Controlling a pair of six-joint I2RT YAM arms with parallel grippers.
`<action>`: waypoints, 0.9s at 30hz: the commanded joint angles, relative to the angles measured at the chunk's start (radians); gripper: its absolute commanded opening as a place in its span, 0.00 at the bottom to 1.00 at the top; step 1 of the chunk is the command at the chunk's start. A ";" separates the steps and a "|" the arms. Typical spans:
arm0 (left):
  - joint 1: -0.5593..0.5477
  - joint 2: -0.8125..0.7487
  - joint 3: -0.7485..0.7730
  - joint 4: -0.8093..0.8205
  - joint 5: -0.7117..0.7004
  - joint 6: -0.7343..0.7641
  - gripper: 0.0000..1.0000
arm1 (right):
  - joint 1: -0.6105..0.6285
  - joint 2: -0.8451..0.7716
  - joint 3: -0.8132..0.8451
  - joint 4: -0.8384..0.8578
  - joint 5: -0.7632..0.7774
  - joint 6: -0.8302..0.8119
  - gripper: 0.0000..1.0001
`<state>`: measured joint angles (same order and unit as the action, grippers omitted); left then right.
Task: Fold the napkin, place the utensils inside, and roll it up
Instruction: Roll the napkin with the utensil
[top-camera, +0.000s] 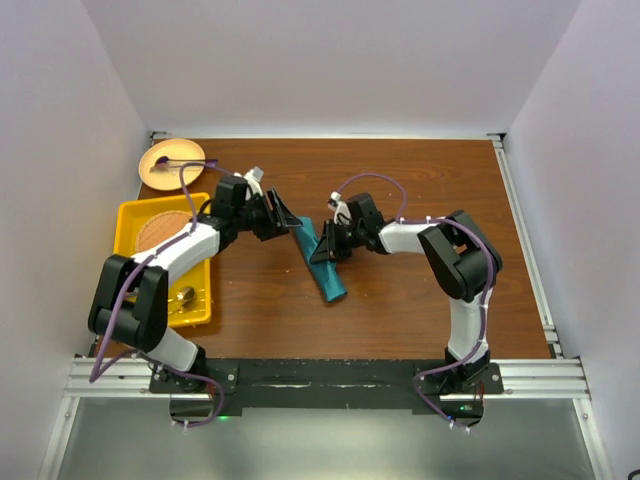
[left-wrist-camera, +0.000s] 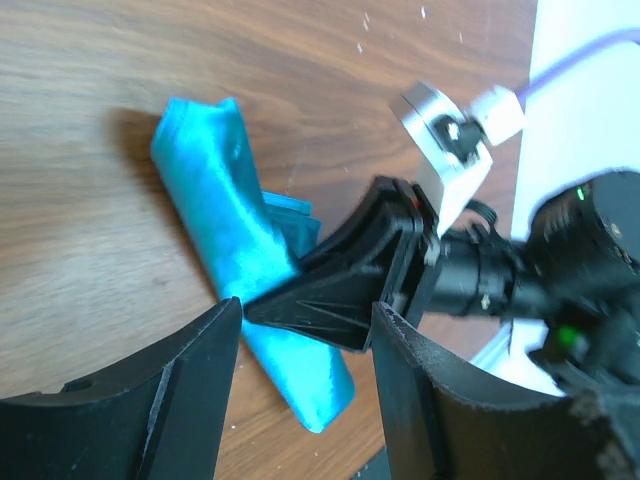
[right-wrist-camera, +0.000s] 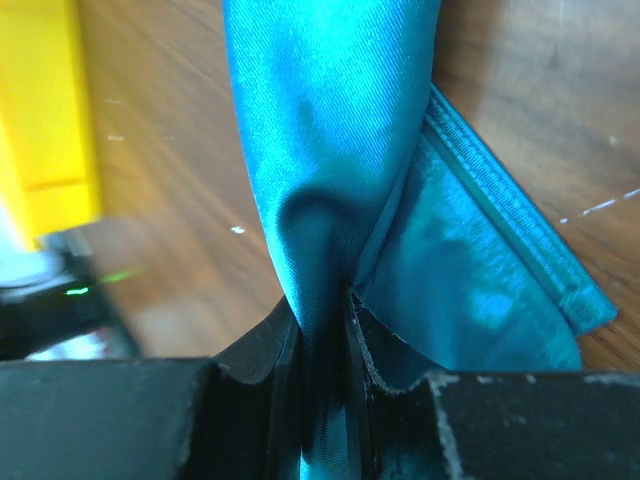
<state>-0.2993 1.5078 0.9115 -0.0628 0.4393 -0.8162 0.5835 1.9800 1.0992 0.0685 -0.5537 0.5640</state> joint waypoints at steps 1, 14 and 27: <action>-0.044 0.080 0.036 0.135 0.104 -0.033 0.59 | -0.056 0.057 -0.074 0.290 -0.241 0.207 0.15; -0.100 0.316 0.138 0.299 0.079 -0.104 0.56 | -0.148 0.115 -0.124 0.274 -0.319 0.151 0.19; -0.101 0.450 0.102 0.435 0.019 -0.090 0.54 | -0.146 0.027 -0.082 0.014 -0.250 -0.043 0.37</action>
<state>-0.3977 1.9224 1.0142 0.2916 0.4881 -0.9062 0.4381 2.0605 0.9936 0.3298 -0.8829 0.6899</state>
